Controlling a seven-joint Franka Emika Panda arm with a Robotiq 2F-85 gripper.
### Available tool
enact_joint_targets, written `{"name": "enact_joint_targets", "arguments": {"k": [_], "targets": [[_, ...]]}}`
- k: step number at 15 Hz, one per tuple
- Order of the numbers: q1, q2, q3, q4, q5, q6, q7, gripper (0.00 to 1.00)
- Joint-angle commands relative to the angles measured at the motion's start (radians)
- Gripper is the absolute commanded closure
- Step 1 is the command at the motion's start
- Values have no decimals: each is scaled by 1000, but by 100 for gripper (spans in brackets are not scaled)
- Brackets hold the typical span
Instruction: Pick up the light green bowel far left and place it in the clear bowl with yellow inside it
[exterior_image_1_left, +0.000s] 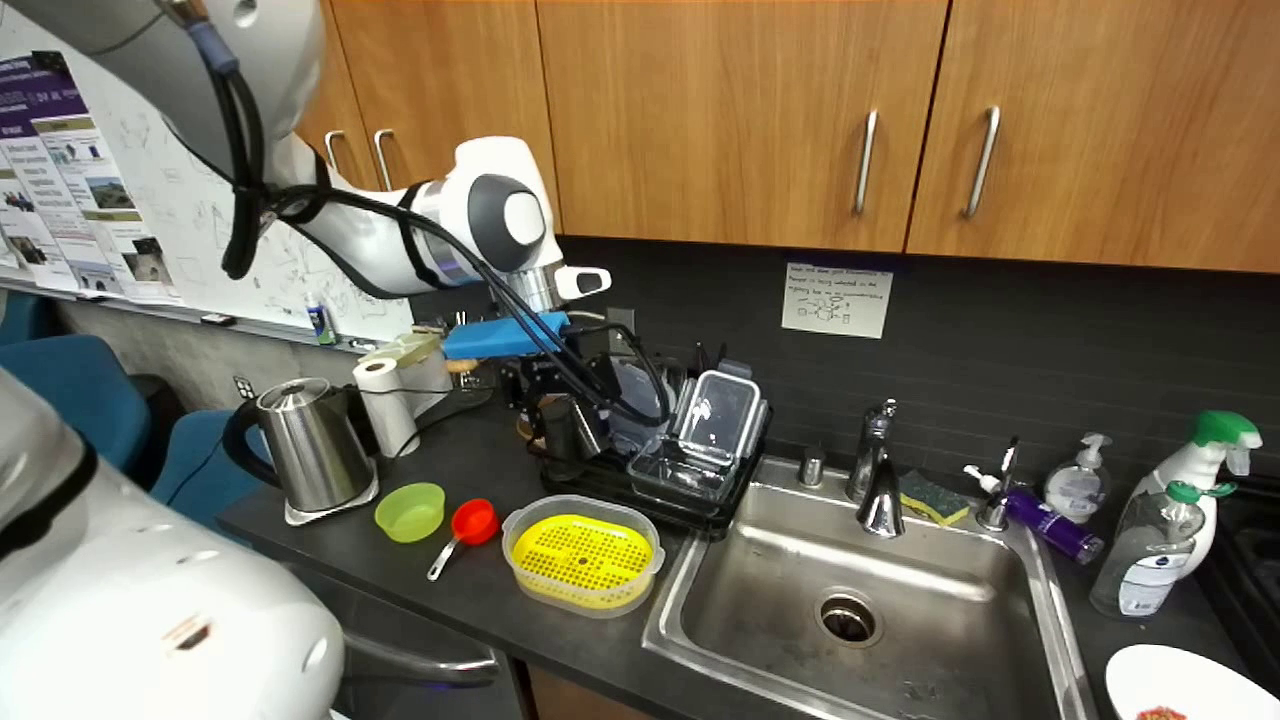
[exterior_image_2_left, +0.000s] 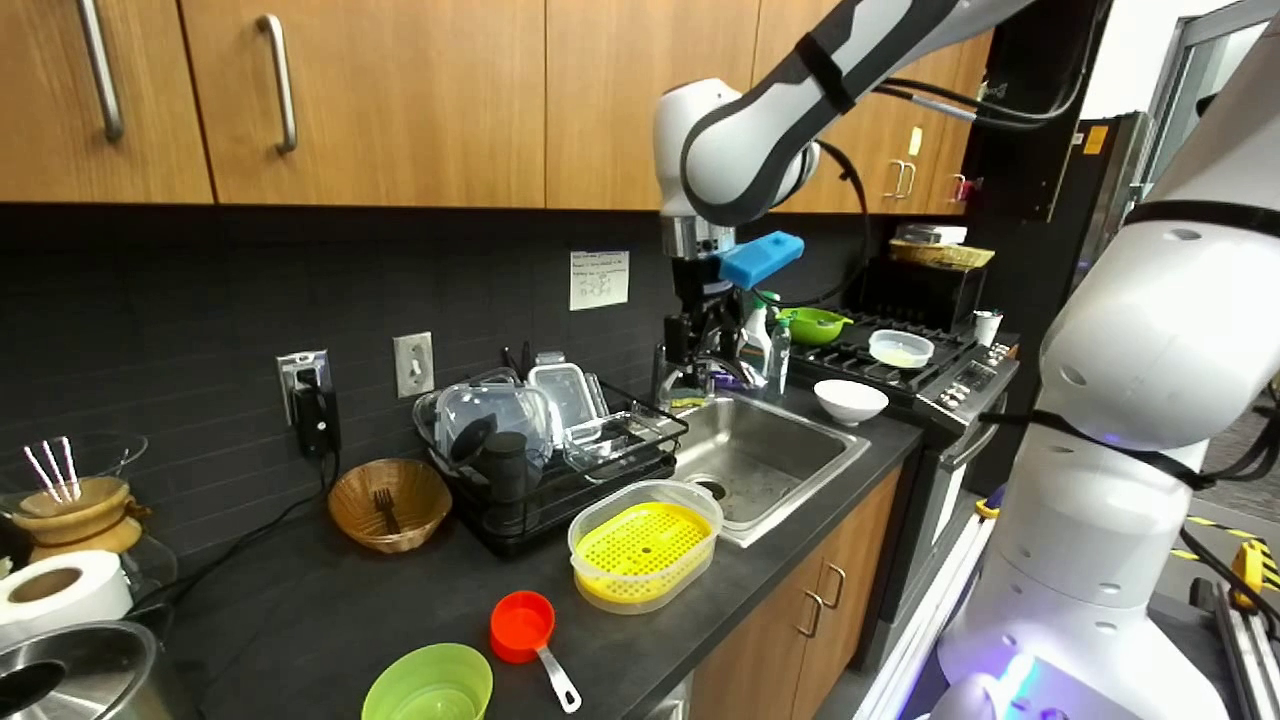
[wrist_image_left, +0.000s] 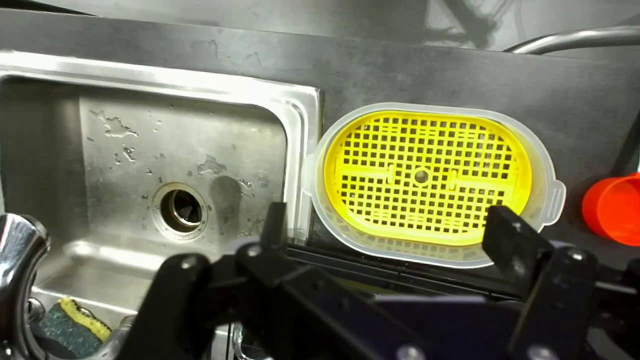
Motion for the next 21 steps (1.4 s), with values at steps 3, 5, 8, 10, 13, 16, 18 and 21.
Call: {"name": "enact_joint_targets", "arguments": {"k": [3, 5, 8, 10, 13, 16, 18, 21], "targets": [[31, 104, 42, 47, -83, 9, 118, 0], [46, 136, 53, 62, -112, 8, 144, 0], [70, 188, 65, 87, -164, 38, 164, 0], [88, 221, 68, 106, -192, 57, 164, 0], [111, 269, 62, 137, -199, 77, 143, 0], [129, 322, 57, 170, -201, 73, 133, 0], [142, 351, 55, 187, -212, 65, 141, 0], [165, 392, 54, 205, -236, 60, 145, 0]]}}
